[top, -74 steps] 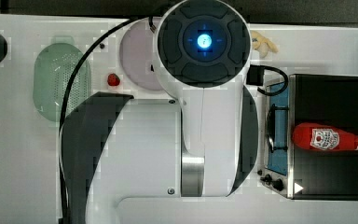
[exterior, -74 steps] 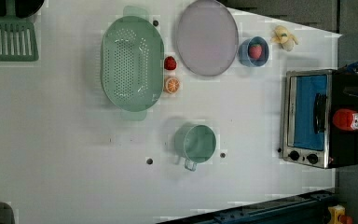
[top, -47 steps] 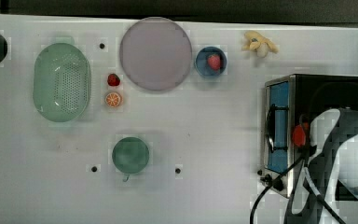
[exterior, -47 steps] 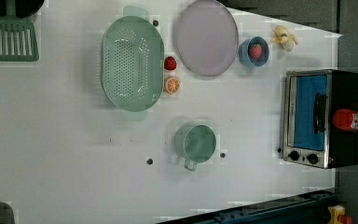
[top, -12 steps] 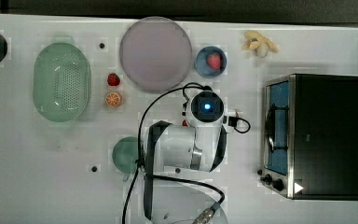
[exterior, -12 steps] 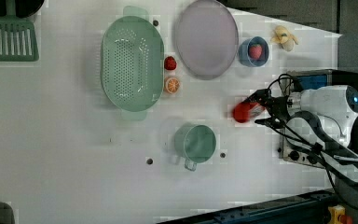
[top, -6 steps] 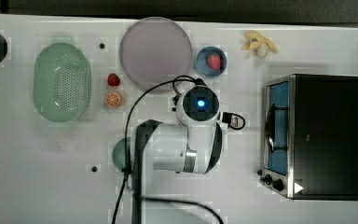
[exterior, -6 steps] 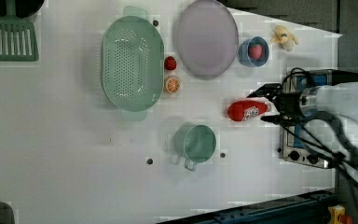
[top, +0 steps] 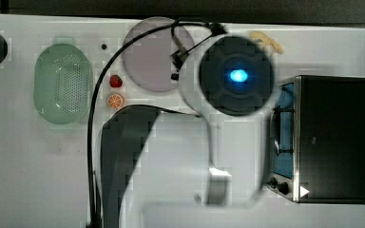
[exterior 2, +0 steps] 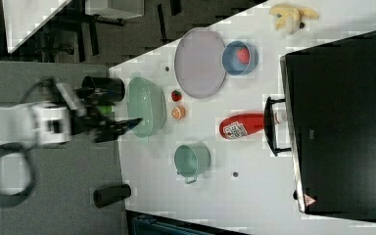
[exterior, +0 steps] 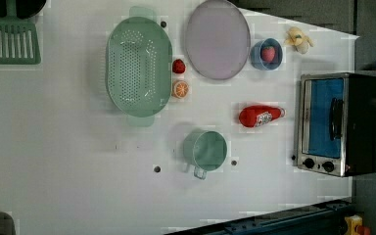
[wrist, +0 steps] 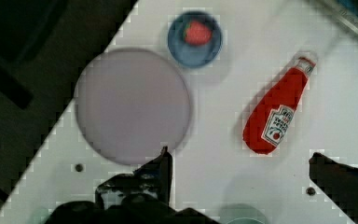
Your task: Pick Ketchup from oven and place it on table.
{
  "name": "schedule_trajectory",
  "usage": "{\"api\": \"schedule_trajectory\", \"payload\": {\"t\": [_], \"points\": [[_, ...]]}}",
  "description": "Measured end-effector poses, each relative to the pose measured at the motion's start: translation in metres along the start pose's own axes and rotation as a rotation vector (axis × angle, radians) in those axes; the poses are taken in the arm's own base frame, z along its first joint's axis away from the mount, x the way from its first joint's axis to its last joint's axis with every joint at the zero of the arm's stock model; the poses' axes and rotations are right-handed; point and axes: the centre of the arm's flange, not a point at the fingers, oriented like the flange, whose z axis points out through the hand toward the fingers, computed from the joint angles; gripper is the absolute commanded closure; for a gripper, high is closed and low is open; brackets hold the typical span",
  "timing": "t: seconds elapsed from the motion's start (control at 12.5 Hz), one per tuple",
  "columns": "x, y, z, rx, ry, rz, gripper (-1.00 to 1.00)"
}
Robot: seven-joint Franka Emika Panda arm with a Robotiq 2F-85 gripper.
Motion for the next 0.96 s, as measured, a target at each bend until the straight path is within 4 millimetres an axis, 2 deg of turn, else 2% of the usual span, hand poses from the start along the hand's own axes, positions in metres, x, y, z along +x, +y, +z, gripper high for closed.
{"api": "schedule_trajectory", "payload": {"t": [0.16,0.24,0.4,0.48,0.72,0.8,0.96], "points": [[-0.002,0.013,-0.041,-0.045,-0.036,0.018,-1.0],[-0.003,0.014,-0.039,-0.071,-0.032,0.014,-1.0],[-0.008,0.015,-0.021,-0.125,-0.048,0.002,-1.0],[-0.011,0.012,-0.004,-0.154,-0.068,-0.006,-1.0],[-0.018,0.008,0.018,-0.215,-0.101,-0.01,-1.0],[-0.021,0.003,0.022,-0.219,-0.111,-0.016,-1.0],[-0.022,0.001,0.017,-0.203,-0.091,-0.023,-1.0]]}}
